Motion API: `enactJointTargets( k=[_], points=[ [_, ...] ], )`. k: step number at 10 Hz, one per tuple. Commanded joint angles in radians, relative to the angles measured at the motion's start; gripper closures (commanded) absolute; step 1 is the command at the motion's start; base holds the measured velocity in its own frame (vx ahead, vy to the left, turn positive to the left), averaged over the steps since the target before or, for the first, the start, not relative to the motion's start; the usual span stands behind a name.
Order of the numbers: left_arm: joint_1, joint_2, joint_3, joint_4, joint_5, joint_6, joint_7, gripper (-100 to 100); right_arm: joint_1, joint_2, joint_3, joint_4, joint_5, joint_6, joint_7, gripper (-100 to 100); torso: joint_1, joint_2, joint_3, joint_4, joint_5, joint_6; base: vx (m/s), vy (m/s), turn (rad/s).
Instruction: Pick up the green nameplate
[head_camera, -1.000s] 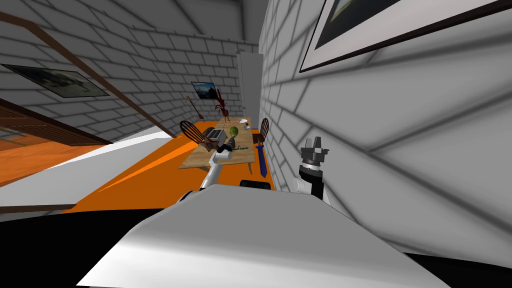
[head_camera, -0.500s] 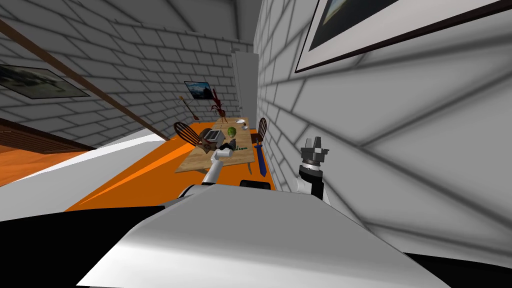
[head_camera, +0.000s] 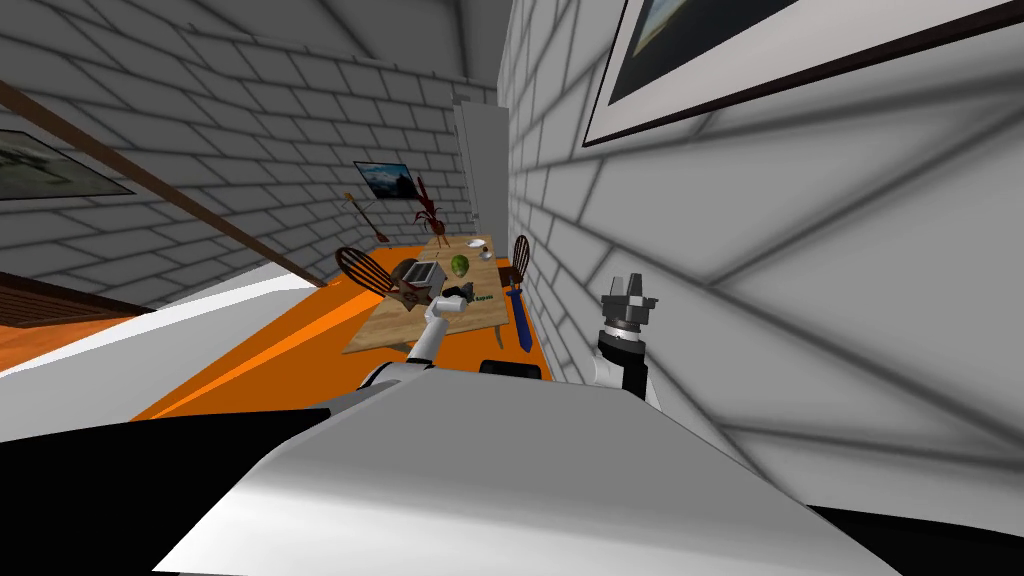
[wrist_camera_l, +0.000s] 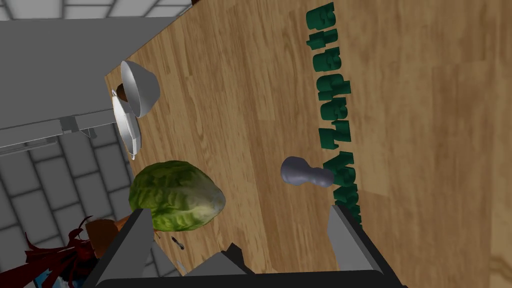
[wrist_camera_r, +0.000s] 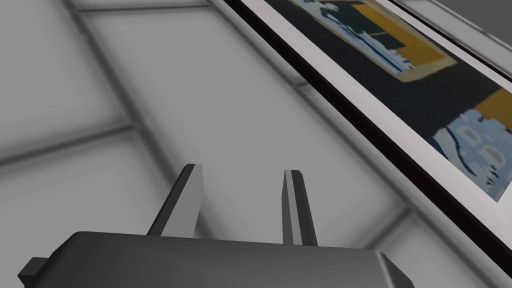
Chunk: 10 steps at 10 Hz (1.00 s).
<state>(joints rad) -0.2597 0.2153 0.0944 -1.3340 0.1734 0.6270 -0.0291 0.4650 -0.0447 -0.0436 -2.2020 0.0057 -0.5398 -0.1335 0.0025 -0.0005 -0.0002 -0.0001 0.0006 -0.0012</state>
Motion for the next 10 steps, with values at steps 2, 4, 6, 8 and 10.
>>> enactJointTargets(
  k=[2,4,6,8,10],
  points=[
    [-0.031,0.01,-0.003,0.056,0.002,0.039,-0.005,-100,0.0,0.0,0.0,0.0,0.0,0.0,0.0,0,0.0,0.0,0.0,0.0,0.0,0.0,-0.006,0.039,-0.09],
    [-0.055,0.018,-0.006,0.097,0.002,0.072,-0.009,-100,0.0,0.0,0.0,0.0,0.0,0.0,0.0,0,0.0,0.0,0.0,0.0,0.0,0.0,0.003,0.038,-0.092],
    [-0.099,0.035,-0.013,0.168,0.003,0.131,-0.019,-100,0.0,0.0,0.0,0.0,0.0,0.0,0.0,0,0.0,-0.001,0.0,0.0,0.0,0.0,-0.003,0.048,-0.149],
    [-0.119,0.044,-0.017,0.207,0.003,0.157,-0.024,-100,0.0,0.0,0.0,0.0,0.0,0.0,0.0,0,0.001,0.0,0.0,0.0,0.0,0.0,0.002,0.045,-0.072],
    [-0.138,0.052,-0.021,0.239,0.002,0.181,-0.029,-100,0.0,0.0,0.0,0.0,0.0,0.0,0.0,0,0.001,-0.001,-0.001,0.0,0.0,0.0,0.004,0.051,-0.104]
  ],
)
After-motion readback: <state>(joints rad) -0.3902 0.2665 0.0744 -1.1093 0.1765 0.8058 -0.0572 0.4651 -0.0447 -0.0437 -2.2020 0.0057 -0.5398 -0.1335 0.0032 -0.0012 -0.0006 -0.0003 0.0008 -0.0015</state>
